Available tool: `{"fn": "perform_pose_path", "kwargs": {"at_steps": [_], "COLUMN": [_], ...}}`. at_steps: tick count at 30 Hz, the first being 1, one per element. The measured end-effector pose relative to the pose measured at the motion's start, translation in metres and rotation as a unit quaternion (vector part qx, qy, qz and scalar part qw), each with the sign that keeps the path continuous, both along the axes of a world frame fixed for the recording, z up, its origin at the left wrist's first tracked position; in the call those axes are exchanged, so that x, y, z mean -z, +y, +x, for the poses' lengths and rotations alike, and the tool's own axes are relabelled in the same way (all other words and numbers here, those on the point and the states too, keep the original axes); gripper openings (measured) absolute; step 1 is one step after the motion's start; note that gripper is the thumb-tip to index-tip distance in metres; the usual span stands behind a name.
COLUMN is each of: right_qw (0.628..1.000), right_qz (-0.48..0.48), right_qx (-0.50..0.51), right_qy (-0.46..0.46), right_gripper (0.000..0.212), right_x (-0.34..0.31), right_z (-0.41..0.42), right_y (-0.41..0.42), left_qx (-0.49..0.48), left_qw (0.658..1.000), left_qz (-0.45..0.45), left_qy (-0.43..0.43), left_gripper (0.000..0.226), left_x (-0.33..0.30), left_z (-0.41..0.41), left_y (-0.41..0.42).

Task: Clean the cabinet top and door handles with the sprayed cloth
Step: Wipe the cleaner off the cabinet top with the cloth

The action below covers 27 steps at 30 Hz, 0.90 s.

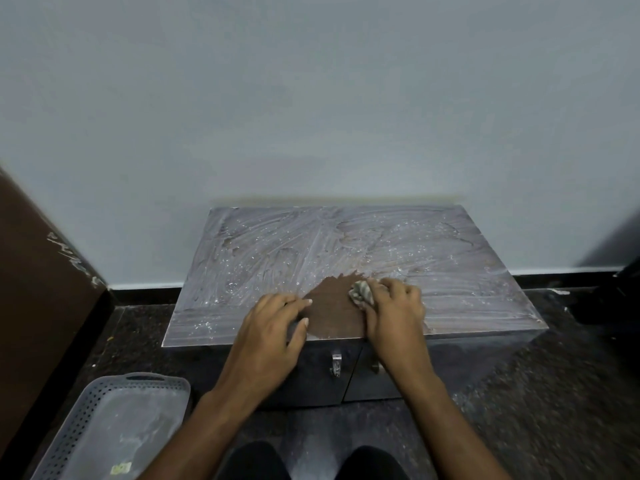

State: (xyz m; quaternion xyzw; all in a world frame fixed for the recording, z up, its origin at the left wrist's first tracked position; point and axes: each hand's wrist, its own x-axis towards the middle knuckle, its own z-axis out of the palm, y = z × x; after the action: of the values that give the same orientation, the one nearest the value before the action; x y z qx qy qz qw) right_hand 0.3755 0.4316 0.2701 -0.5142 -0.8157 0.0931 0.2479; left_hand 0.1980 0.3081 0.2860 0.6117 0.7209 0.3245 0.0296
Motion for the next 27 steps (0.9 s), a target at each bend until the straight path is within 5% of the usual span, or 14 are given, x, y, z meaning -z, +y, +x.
{"fn": "perform_pose_path", "kwargs": {"at_steps": [2, 7, 13, 20, 27], "right_qw": [1.000, 0.993, 0.996, 0.999, 0.996], "right_qz": [0.006, 0.037, 0.007, 0.039, 0.014], "right_qx": [0.027, -0.110, 0.087, -0.037, 0.088], "right_qy": [-0.009, -0.023, -0.007, -0.011, -0.023], "right_gripper": [0.042, 0.047, 0.039, 0.048, 0.038], "right_x": [0.001, 0.004, -0.005, 0.009, 0.000], "right_z": [-0.004, -0.004, 0.048, 0.018, 0.030], "right_y": [-0.009, -0.043, 0.021, -0.026, 0.023], "left_qx": [0.006, 0.031, 0.057, 0.053, 0.047], "left_qw": [1.000, 0.999, 0.998, 0.997, 0.997], "left_qz": [0.004, -0.005, -0.011, -0.009, -0.020], "left_qy": [0.003, 0.016, 0.037, 0.051, 0.049], "left_gripper": [0.033, 0.039, 0.040, 0.042, 0.039], "left_x": [0.001, -0.001, 0.002, -0.001, 0.003], "left_z": [0.005, 0.022, 0.019, 0.029, 0.014], "left_y": [0.003, 0.017, 0.013, 0.022, 0.011]}}
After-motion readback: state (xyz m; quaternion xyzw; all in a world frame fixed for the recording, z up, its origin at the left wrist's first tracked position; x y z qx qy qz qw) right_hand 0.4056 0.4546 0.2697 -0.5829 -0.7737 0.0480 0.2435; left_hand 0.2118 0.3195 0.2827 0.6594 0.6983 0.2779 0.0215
